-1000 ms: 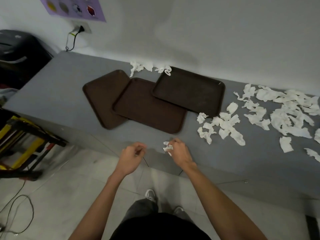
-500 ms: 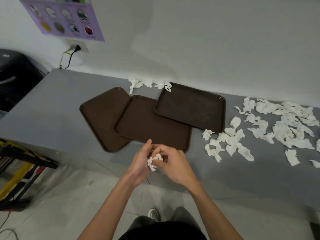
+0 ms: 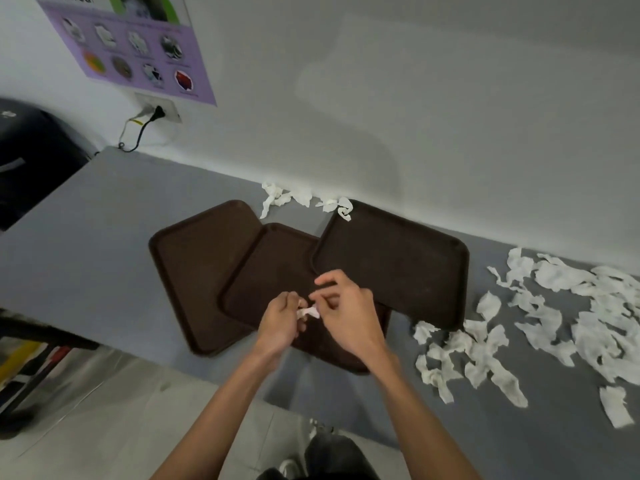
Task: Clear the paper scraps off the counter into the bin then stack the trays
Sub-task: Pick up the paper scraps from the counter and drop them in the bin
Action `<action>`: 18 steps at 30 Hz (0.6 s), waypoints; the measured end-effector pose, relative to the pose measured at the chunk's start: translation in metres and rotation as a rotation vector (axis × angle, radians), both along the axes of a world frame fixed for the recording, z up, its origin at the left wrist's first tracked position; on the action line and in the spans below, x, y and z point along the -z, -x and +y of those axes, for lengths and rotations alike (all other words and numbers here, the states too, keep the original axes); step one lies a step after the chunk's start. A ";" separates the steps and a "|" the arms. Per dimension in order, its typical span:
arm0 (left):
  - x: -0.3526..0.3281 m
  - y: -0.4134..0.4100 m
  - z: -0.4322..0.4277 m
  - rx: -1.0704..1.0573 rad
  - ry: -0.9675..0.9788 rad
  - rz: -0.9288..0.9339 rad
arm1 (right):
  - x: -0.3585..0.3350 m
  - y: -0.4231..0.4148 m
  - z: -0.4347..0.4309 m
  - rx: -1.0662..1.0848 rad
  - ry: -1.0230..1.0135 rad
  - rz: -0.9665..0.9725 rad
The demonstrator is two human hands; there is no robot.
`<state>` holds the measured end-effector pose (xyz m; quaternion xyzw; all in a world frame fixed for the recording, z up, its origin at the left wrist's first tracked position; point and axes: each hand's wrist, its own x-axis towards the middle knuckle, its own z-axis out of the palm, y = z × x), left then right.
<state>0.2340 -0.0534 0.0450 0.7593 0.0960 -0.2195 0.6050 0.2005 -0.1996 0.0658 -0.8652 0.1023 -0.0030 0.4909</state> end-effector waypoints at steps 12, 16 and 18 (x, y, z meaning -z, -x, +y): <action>-0.004 -0.067 0.037 -0.095 -0.120 -0.054 | 0.064 -0.265 -0.114 0.055 0.497 0.291; -0.003 -0.075 0.051 -0.082 -0.154 -0.076 | 0.086 -0.310 -0.109 0.058 0.535 0.321; -0.005 -0.079 0.058 -0.074 -0.161 -0.081 | 0.101 -0.323 -0.109 0.073 0.549 0.326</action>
